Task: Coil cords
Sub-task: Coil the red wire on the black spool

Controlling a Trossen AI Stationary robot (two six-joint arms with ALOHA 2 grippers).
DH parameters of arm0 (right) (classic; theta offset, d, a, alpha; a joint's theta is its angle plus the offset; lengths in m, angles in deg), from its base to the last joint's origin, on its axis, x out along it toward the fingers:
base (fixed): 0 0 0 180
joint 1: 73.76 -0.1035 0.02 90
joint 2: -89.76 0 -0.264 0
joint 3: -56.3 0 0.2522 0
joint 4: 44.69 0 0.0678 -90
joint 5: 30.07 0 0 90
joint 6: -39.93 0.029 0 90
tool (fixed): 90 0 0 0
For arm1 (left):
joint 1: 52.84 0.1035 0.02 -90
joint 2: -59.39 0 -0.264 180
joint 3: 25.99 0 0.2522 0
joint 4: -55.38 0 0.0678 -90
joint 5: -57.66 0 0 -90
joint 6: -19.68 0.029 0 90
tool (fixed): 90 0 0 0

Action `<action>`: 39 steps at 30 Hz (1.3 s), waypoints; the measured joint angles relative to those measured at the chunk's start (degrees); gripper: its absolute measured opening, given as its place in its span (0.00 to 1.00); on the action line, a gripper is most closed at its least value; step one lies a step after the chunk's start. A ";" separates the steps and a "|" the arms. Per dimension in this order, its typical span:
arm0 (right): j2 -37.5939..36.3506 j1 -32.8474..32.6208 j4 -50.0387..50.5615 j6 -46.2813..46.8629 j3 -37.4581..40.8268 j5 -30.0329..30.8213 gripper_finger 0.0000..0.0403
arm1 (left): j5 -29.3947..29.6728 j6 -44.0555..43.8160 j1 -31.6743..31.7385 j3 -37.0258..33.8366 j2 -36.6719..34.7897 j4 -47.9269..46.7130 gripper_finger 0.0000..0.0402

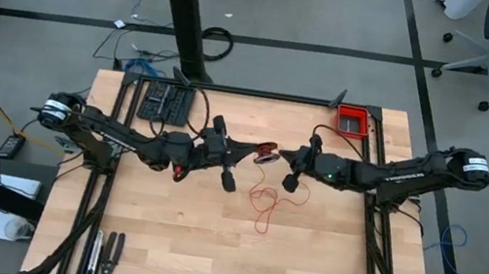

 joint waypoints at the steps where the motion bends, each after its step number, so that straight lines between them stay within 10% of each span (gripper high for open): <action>1: 0.97 0.01 -1.29 0.48 -0.11 -0.10 0.01 | 0.10 -0.79 0.24 0.00 0.00 0.88 0.00; 19: 16.63 -7.47 15.25 -8.19 -26.31 -10.09 0.00 | 21.36 -3.20 4.43 -0.02 1.48 4.34 0.00; 39: 13.64 -8.93 51.43 -16.65 -47.61 -14.02 0.00 | 10.61 -3.24 5.13 0.00 1.46 -15.43 0.00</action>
